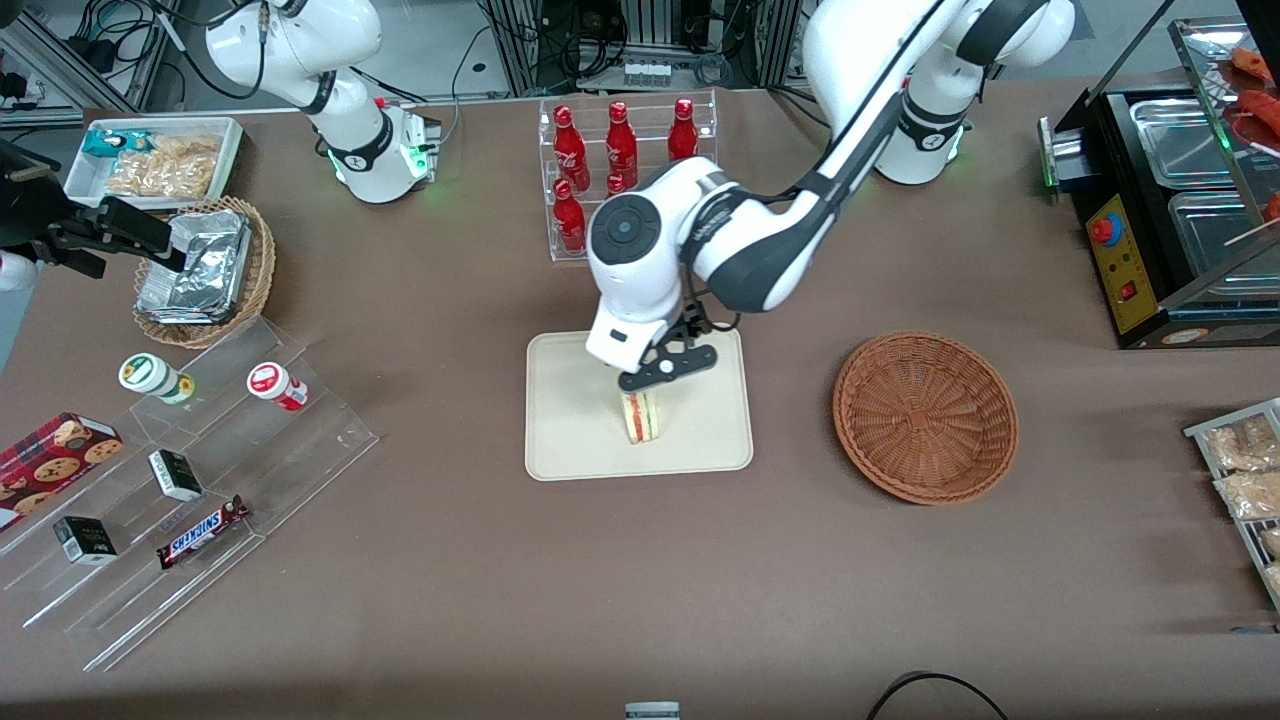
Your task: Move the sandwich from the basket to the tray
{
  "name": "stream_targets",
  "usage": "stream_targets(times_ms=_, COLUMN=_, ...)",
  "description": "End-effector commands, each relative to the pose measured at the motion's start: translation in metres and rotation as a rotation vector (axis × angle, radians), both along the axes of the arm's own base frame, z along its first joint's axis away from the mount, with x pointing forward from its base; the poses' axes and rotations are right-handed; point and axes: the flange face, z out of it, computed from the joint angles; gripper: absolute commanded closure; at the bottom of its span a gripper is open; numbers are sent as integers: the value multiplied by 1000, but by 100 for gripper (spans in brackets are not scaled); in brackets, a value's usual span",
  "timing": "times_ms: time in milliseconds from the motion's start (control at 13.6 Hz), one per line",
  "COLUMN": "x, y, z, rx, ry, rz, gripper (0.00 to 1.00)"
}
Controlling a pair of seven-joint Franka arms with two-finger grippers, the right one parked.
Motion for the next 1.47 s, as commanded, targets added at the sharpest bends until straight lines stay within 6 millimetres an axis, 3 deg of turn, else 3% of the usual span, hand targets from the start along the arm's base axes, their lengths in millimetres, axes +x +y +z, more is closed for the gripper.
stream_targets(times_ms=0, x=8, y=38, z=28, rx=51, ry=46, rz=-33, gripper=0)
stream_targets(times_ms=294, x=17, y=121, z=66, rx=52, ry=164, rz=-114, gripper=0)
stream_targets(times_ms=809, x=21, y=283, z=98, rx=29, ry=220, rz=-259, gripper=0)
stream_targets(times_ms=1103, x=24, y=368, z=130, rx=-6, ry=262, rz=-300, gripper=0)
stream_targets(times_ms=1176, x=24, y=387, z=138, rx=-36, ry=268, rz=-309, gripper=0)
stream_targets(times_ms=1397, x=22, y=415, z=156, rx=-41, ry=248, rz=-302, gripper=0)
